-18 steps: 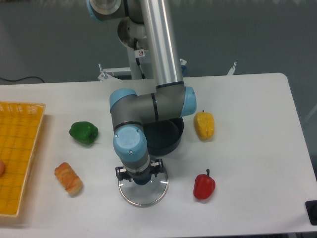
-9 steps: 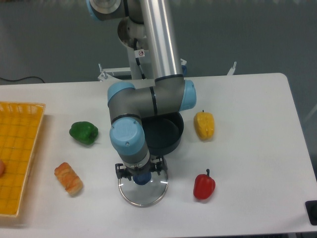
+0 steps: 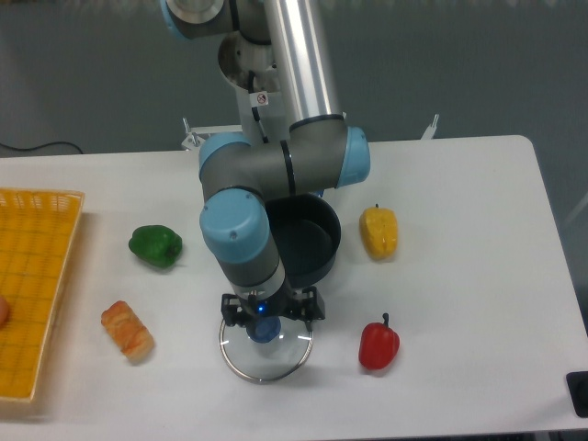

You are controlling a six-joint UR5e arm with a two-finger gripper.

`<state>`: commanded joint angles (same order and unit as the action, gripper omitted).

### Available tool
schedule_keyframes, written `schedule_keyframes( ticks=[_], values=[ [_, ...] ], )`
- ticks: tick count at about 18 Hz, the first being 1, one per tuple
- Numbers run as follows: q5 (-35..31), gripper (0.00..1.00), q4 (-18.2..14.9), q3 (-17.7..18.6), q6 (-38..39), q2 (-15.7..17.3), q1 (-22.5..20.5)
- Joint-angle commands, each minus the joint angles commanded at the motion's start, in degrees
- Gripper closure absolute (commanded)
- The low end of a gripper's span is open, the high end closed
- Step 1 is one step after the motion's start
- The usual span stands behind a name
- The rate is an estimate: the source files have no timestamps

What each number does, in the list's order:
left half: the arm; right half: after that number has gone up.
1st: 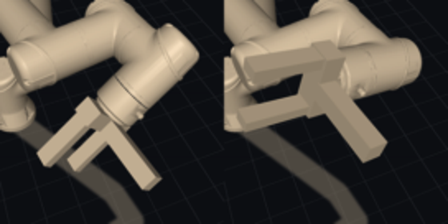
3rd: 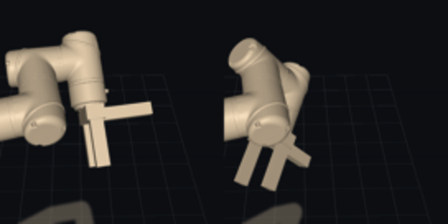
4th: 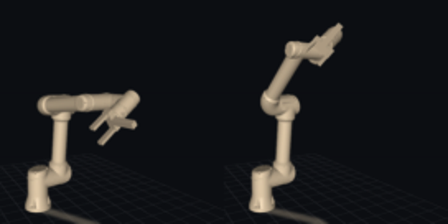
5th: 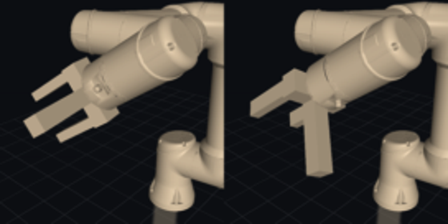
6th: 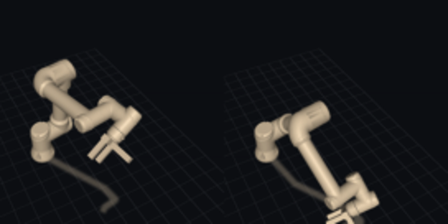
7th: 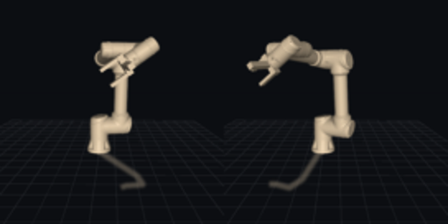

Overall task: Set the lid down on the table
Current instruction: 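Open the gripper to release the lid knob and rise slightly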

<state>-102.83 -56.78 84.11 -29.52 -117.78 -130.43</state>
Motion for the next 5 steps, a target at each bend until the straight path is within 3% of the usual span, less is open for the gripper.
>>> schedule_keyframes(
  ticks=[5],
  values=[
    [0.0, 0.0, 0.09, 1.14, -0.98, 1.49, -1.32]
  ],
)
